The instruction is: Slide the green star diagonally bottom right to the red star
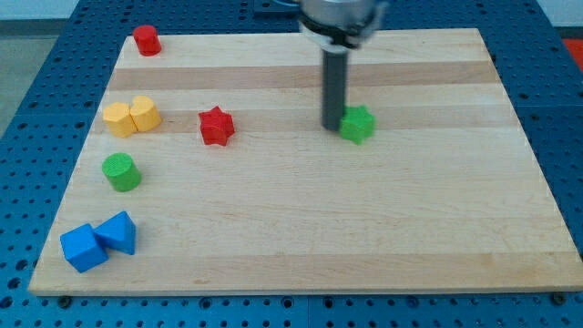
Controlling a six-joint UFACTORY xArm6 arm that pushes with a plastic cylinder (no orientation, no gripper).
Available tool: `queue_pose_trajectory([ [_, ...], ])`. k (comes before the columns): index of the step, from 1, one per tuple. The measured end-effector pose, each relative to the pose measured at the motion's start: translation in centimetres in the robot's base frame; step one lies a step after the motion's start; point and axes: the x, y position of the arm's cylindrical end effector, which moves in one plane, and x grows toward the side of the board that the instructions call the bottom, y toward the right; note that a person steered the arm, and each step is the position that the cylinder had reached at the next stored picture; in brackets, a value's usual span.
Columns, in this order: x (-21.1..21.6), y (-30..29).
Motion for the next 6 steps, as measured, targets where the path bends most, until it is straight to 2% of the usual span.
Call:
queue_pose_trajectory([
  [1,3.1,4.0],
  [2,1.8,2.0],
  [3,-1.4,2.1],
  [4,-2.3,8.6],
  [6,6.1,10.0],
])
